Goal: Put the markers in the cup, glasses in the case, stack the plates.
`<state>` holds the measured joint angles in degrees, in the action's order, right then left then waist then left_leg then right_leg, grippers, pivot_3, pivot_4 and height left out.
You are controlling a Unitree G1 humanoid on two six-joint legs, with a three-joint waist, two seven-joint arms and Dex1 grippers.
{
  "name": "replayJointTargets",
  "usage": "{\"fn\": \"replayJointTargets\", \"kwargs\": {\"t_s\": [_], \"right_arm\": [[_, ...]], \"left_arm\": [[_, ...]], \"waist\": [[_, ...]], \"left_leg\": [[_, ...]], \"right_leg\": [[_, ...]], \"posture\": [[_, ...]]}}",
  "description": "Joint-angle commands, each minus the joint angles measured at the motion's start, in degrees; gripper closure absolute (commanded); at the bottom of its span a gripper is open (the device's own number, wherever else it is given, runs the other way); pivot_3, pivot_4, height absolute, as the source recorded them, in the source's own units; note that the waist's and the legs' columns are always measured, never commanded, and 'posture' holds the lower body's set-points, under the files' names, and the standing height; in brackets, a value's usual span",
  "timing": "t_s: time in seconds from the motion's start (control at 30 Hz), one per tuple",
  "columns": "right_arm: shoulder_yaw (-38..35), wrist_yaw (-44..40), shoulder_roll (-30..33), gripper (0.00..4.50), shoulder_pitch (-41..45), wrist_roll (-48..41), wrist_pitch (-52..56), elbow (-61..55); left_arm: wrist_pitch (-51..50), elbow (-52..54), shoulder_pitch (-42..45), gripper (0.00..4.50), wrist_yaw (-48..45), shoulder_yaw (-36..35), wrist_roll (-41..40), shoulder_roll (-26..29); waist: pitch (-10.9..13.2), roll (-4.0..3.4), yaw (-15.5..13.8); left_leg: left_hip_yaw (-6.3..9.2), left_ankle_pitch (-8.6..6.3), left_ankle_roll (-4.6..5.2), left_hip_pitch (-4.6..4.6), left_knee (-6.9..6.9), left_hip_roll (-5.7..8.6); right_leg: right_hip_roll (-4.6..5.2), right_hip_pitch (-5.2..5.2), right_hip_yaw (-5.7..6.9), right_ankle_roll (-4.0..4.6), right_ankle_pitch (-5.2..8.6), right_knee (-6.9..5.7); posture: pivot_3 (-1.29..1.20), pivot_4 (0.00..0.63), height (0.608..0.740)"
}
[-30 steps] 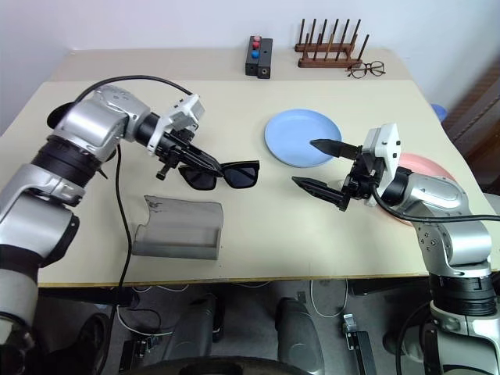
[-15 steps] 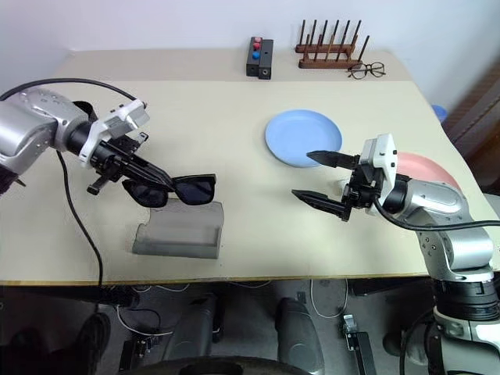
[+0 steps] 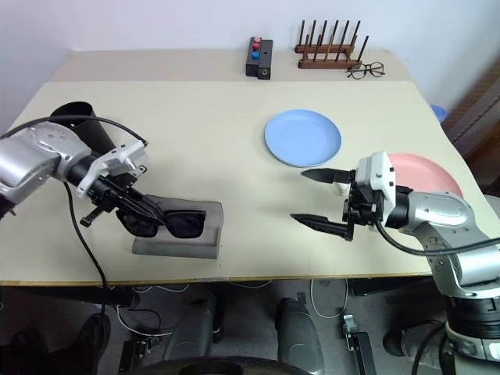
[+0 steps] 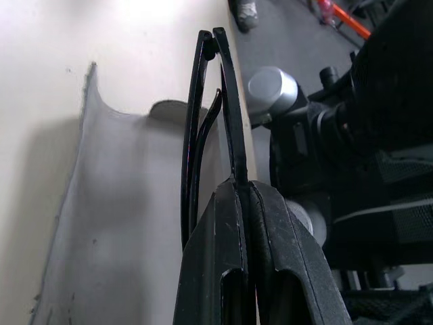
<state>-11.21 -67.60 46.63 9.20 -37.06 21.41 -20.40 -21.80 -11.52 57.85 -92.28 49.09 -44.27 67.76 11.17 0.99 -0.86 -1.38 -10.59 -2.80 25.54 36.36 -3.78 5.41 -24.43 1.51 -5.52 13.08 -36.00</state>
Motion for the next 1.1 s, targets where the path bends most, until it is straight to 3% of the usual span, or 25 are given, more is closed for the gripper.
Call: {"fn": "replayJointTargets", "kwargs": {"t_s": [0.03,0.37,0.67,0.97,1.1], "right_arm": [[-2.67,-2.67,2.27,0.14,-0.29,-0.06,-3.11,-2.40],[-1.94,-1.44,1.80,0.14,0.02,-1.66,-2.28,-3.38],[-1.27,-0.83,1.17,0.14,0.80,-1.32,-2.55,-2.61],[-1.96,0.10,0.95,0.14,0.12,-1.63,-2.34,-2.99],[-2.24,0.56,0.94,0.14,-0.34,-1.80,-2.27,-3.30]], "left_arm": [[2.06,-0.58,-0.68,4.46,-0.22,-1.68,0.88,-0.80],[6.35,-5.36,-1.96,4.46,-0.22,-2.53,3.50,-4.19],[14.06,-13.39,-2.29,4.46,-0.22,-2.89,6.86,-11.69],[11.11,-13.03,-2.86,4.46,-0.22,-1.33,5.44,-13.04],[3.10,-9.46,-3.53,4.46,-0.22,-1.14,0.58,-11.42]], "waist": [[0.00,0.00,0.10],[0.00,0.00,0.07],[0.00,0.01,0.10],[0.00,0.01,0.05],[0.00,0.00,0.13]], "left_leg": [[0.00,0.00,0.00,-0.01,0.00,0.00],[0.00,0.00,0.00,-0.03,-0.04,0.00],[0.01,0.00,0.00,-0.02,-0.03,0.00],[0.00,0.00,0.00,-0.02,-0.03,0.00],[0.01,0.00,0.00,-0.03,-0.04,0.00]], "right_leg": [[0.00,0.00,0.00,0.00,0.00,-0.01],[-0.01,-0.02,0.00,0.01,0.00,-0.02],[-0.01,-0.01,0.00,0.01,0.00,-0.02],[-0.01,-0.01,0.00,0.01,0.00,-0.03],[-0.01,-0.01,0.00,0.01,0.00,-0.03]], "posture": [[0.00,0.150,0.740],[0.00,0.150,0.740],[0.00,0.150,0.740],[0.00,0.150,0.740],[0.00,0.150,0.740]]}}
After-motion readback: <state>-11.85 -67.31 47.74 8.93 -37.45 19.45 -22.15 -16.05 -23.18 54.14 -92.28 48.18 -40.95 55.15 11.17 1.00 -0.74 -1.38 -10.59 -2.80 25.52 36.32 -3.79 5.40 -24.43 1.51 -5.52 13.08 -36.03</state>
